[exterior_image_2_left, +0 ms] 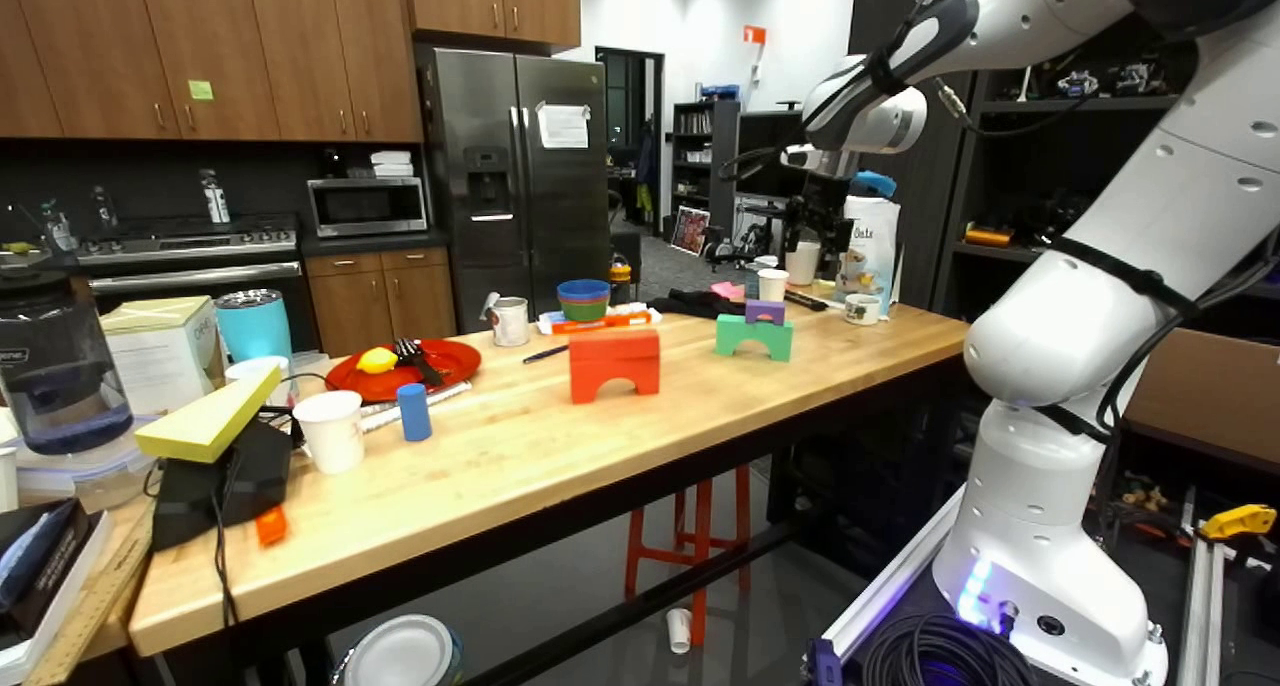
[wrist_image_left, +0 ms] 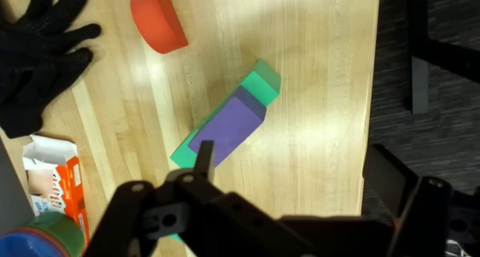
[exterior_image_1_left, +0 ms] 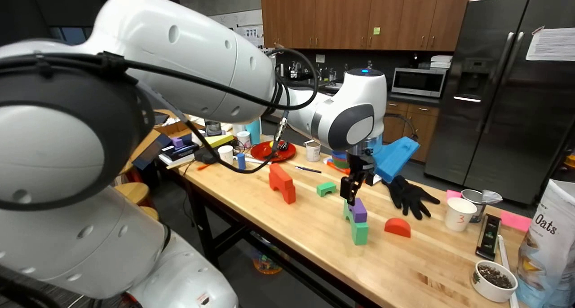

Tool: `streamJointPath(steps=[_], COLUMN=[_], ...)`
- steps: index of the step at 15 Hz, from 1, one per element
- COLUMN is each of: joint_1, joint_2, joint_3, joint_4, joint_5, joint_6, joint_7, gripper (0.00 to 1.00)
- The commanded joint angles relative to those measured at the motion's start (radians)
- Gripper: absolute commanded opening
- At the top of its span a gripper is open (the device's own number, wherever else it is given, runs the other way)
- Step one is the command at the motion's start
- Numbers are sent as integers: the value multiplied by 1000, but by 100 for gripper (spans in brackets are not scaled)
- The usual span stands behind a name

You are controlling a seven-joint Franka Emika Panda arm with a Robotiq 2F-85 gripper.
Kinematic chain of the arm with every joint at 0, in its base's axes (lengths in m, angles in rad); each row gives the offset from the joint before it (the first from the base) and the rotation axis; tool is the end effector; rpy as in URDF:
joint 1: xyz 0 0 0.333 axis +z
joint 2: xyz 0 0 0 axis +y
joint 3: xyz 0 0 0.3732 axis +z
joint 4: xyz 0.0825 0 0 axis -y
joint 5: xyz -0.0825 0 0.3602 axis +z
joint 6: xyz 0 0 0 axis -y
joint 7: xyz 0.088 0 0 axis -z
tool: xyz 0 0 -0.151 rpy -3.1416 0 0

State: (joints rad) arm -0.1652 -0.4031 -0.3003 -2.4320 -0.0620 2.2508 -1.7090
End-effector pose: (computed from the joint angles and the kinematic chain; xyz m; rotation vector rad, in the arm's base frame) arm 0.3618 -0.1958 0.4874 2.3835 1.7900 0.2313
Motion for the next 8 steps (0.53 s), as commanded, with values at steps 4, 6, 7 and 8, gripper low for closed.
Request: streamJointPath(steps=[4,6,7,8], joint_1=[77,108,122,133], joint_2=[-103,-115,-121,-125], joint_3=[-118,-160,-178,-191], joint_4=[-78,-81,-79,-74], joint_5=[125,200,235,262], joint_6=[118,117,103,81], joint_7=[-383,-518,-586,-650], gripper=[100,100,100,100])
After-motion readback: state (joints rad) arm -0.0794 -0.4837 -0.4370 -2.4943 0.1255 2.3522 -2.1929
